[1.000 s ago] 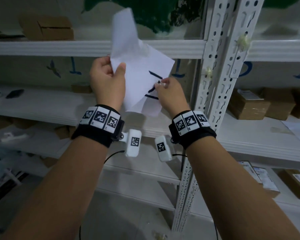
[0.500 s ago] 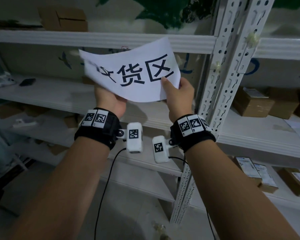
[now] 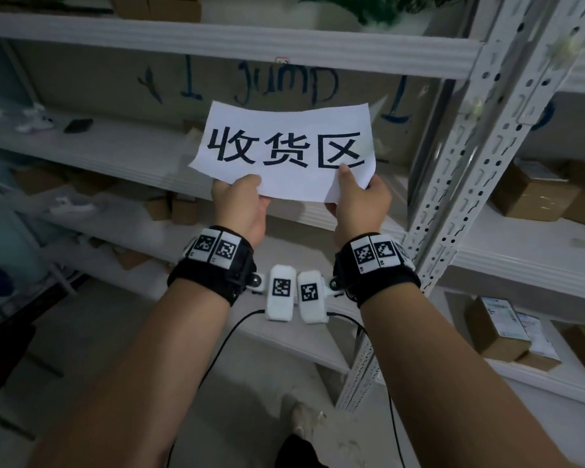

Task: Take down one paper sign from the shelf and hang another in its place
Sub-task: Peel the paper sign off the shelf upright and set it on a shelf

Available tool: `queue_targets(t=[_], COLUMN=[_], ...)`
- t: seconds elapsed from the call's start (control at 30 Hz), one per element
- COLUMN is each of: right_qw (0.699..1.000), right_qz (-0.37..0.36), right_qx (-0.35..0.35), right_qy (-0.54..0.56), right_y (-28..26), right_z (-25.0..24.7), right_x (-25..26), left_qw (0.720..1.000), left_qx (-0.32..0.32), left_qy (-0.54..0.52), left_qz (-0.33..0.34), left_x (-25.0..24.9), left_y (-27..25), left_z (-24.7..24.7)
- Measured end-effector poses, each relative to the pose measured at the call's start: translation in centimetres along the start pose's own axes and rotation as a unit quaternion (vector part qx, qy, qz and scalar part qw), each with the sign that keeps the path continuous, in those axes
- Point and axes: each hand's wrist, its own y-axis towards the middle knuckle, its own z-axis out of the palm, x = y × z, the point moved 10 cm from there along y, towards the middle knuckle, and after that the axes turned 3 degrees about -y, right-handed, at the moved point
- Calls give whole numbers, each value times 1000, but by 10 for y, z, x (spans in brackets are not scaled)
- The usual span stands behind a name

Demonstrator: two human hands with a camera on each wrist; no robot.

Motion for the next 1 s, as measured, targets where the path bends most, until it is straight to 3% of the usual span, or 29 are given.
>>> queue_targets(t=[0.17, 0.47, 0.77, 1.0], right_qw=[998, 990, 974, 968], right_qz=[57, 65, 84, 95], right_qx=[19, -5, -59, -85], right_qy=[-23, -128, -203, -215], right_y=[4, 49, 103, 116], right_z=[9, 29, 30, 35], right_x=[-41, -101, -150, -161], left_qw=[999, 992, 978, 981], left_qx=[-5, -6, -14, 19], left_qy=[45, 102, 136, 147], left_qz=[-19, -74, -160, -124], left_x=[13, 47, 103, 103], left_y=[28, 103, 180, 208], left_z=[-26, -61, -65, -62])
